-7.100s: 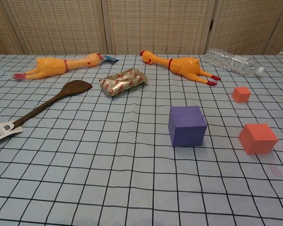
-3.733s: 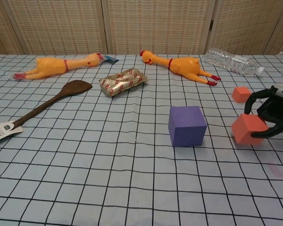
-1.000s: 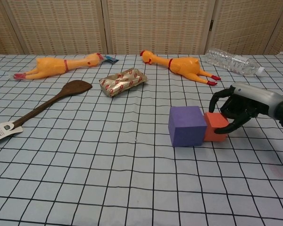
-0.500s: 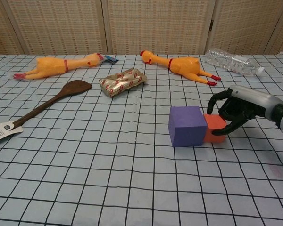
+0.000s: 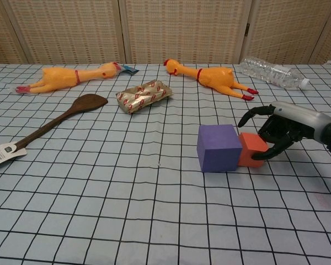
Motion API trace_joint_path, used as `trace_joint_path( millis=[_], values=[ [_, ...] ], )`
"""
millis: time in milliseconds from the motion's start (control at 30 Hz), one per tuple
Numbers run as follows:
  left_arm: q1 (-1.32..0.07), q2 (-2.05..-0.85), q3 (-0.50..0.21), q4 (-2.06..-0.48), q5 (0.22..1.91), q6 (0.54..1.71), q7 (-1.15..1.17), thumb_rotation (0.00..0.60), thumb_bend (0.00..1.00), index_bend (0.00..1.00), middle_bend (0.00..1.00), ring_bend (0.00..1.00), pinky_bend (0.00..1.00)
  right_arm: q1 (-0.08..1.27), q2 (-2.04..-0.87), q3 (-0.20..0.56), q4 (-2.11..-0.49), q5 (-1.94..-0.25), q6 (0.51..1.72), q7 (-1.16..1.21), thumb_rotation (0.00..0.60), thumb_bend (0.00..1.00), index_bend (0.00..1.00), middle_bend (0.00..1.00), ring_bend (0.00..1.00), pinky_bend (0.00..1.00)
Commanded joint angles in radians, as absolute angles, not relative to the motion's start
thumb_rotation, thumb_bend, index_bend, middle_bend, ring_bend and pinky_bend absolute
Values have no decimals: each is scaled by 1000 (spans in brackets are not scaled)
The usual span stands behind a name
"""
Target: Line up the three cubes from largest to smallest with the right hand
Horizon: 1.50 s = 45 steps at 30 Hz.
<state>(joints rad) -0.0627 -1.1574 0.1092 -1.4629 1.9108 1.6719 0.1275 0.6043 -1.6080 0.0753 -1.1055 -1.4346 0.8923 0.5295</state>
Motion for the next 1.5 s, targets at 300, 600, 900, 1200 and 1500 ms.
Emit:
trace_joint_path(
  millis=[300,600,900,1200,1500],
  values=[
    [-63,-1158,110,-1462,1913,1671,130,600,450,194,393,319,425,605,-1598,64,-1110,-1446,887,542,600,0,168,861,918,971],
    [-63,-1159,110,-1461,1913,1670,131,600,450,194,393,320,425,605,-1593,60,-1110,-1449,886,555,600,0,17,861,918,971],
    [-63,-1158,110,-1462,1910,1669,130,600,450,194,394,319,425,612,-1589,58,-1116,-1452,875,569,600,0,0,864,921,971],
    [-64,-1158,110,-1462,1909,1667,128,600,450,194,397,319,425,626,-1536,54,-1168,-1438,823,574,600,0,0,867,925,971],
    [-66,-1159,110,-1462,1909,1663,130,600,450,193,397,320,425,636,-1435,64,-1287,-1398,774,545,600,0,0,870,927,971]
  ],
)
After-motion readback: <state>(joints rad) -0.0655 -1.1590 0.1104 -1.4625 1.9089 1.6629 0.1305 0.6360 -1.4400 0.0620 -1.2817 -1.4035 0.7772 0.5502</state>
